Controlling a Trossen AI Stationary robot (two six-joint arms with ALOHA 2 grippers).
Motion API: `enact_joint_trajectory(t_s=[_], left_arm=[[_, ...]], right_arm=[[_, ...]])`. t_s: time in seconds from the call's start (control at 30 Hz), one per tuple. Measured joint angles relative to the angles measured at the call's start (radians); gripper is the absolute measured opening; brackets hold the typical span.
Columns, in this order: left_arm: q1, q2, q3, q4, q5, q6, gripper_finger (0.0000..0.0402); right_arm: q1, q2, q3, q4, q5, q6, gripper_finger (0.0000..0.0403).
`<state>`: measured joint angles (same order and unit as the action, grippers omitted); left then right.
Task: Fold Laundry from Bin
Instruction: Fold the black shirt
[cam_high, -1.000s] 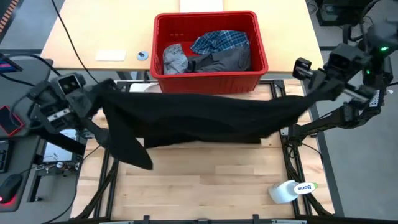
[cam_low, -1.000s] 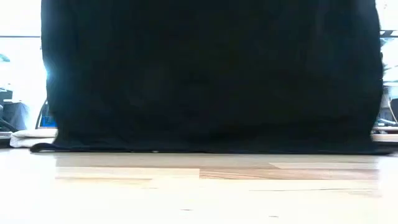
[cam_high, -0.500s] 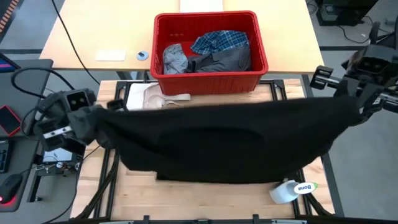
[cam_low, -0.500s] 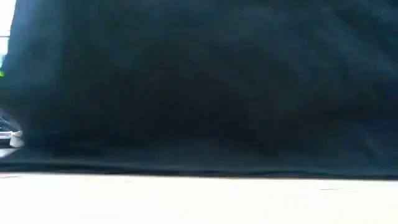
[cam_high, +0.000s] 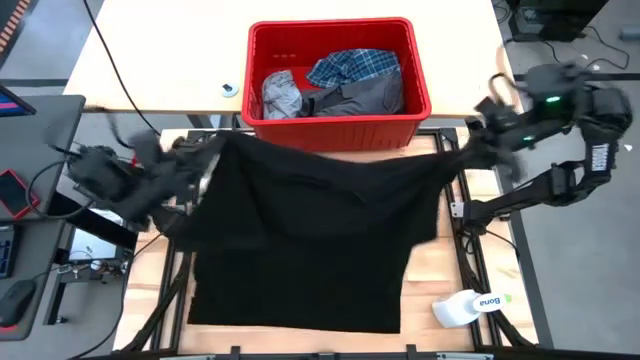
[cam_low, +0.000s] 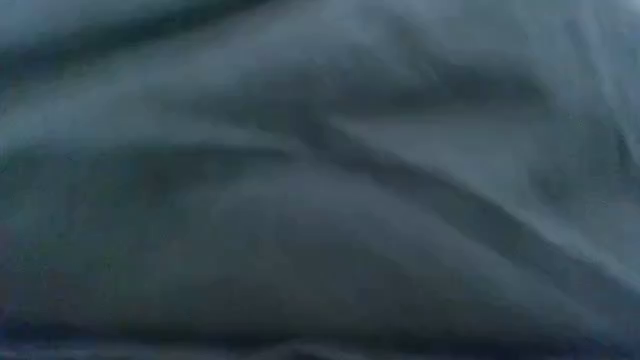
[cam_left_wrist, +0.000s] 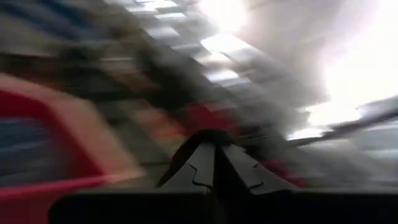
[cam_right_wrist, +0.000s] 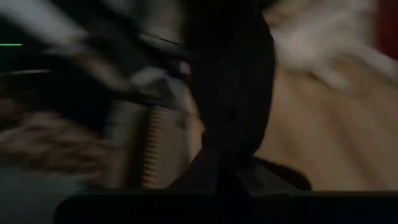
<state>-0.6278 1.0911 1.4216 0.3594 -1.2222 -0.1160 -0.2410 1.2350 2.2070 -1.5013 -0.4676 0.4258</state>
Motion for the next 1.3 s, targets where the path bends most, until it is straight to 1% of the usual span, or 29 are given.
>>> enact_joint_trajectory(t_s=[0.03,0.07,0.1,0.13,0.2,0.27,0.37,0.5,0.57,0.63,0.73,0.83,0.93,1.0,1.1,1.3], left_arm=[[0.009,0.002,0.000,-0.097,-0.091,-0.060,0.0016],[0.023,0.002,0.000,-0.194,-0.151,-0.131,0.0016],[0.040,0.002,0.000,-0.290,-0.182,-0.203,0.0016],[0.060,0.002,0.000,-0.385,-0.192,-0.275,0.0016],[0.098,0.003,0.000,-0.574,-0.191,-0.440,0.0016],[0.135,0.004,0.000,-0.759,-0.163,-0.631,0.0016],[0.189,0.006,0.000,-1.010,-0.082,-0.871,0.0016],[0.245,0.011,-0.011,-1.283,0.000,-1.076,0.0016],[0.280,0.008,-0.033,-1.361,0.052,-1.165,0.0016],[0.315,0.007,-0.079,-1.396,0.130,-1.216,0.0016],[0.363,0.011,-0.164,-1.395,0.256,-1.261,0.0016],[0.397,0.008,-0.245,-1.359,0.360,-1.287,0.0016],[0.422,0.010,-0.323,-1.322,0.438,-1.290,0.0016],[0.442,0.010,-0.365,-1.301,0.454,-1.291,0.0016],[0.486,0.009,-0.413,-1.294,0.453,-1.288,0.0016],[0.597,0.009,-0.493,-1.238,0.446,-1.287,0.0016]], right_arm=[[-0.002,0.010,0.000,-0.053,0.064,-0.002,0.0014],[-0.003,0.018,-0.003,-0.073,0.122,0.002,0.0014],[-0.003,0.020,-0.018,-0.059,0.168,0.015,0.0014],[-0.003,0.015,-0.037,-0.049,0.202,0.036,0.0014],[-0.003,0.022,-0.061,-0.028,0.244,0.063,0.0013],[-0.003,0.037,-0.087,-0.049,0.279,0.065,0.0013],[-0.003,0.058,-0.149,-0.063,0.307,0.068,0.0014],[-0.003,0.054,-0.267,-0.053,0.318,0.057,0.0014],[-0.010,0.054,-0.338,-0.056,0.328,0.038,0.0012],[-0.016,0.058,-0.417,-0.040,0.319,0.018,0.0012],[-0.018,0.057,-0.532,0.007,0.295,0.010,0.0012],[-0.018,0.056,-0.633,0.064,0.241,0.008,0.0013],[-0.018,0.057,-0.714,0.121,0.194,0.008,0.0013],[-0.023,0.057,-0.753,0.143,0.191,-0.003,0.0013],[-0.050,0.057,-0.799,0.186,0.239,-0.027,0.0013],[-0.124,0.056,-0.839,0.208,0.433,-0.068,0.0013]])
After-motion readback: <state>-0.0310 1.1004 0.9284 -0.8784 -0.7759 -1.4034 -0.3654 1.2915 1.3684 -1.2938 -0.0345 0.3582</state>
